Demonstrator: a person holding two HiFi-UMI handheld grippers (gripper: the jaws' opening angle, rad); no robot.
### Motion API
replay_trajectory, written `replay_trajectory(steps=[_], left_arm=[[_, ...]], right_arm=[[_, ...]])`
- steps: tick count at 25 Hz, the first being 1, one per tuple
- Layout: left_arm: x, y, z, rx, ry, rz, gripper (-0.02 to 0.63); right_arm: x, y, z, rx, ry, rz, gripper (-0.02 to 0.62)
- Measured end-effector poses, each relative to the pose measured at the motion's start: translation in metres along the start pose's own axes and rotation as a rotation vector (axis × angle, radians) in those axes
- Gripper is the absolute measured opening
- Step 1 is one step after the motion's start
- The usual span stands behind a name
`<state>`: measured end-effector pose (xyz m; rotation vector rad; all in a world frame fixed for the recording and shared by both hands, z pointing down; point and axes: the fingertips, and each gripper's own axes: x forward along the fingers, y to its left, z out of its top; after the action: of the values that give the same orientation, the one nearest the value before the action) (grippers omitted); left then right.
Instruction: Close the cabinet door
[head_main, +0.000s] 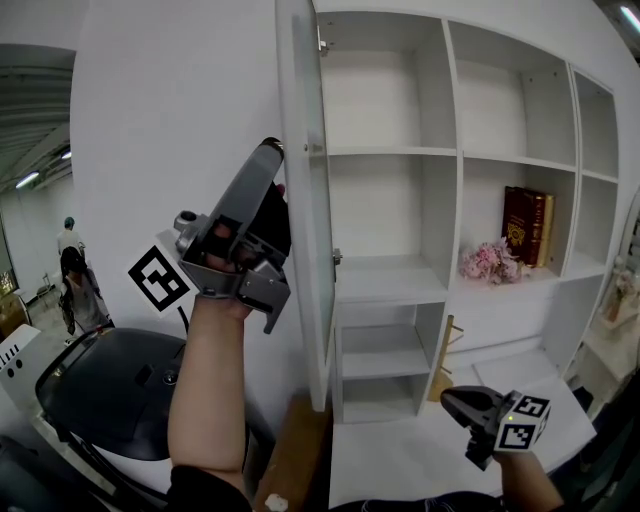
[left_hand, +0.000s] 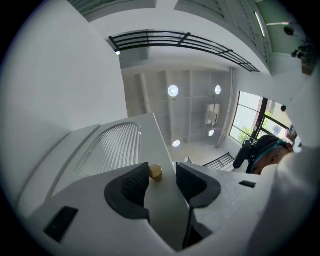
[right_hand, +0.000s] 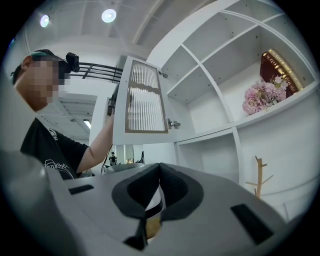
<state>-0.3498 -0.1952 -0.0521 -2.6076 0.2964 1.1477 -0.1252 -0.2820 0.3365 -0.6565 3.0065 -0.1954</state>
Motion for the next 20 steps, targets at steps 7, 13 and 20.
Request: replay_trajectory(steps=[7,13,20], left_arm=[[-0.002,0.005,-0.001,0.001,0.004,0.021,0.084],[-0.002,0.003,-0.001,0.032,0.017,0.020,0.083],[0.001,0.002,-0.004,0.044,0.029,0.031,0.081]], right_arm=[[0.001,0.002,-0.007,0.000,-0.010,-0.017,0.006],[0.003,0.003,-0.015,0.015,0.004,-0.029,0.006],[0.005,0.007,-0.024,0.034,0.012,-0.015,0.006]])
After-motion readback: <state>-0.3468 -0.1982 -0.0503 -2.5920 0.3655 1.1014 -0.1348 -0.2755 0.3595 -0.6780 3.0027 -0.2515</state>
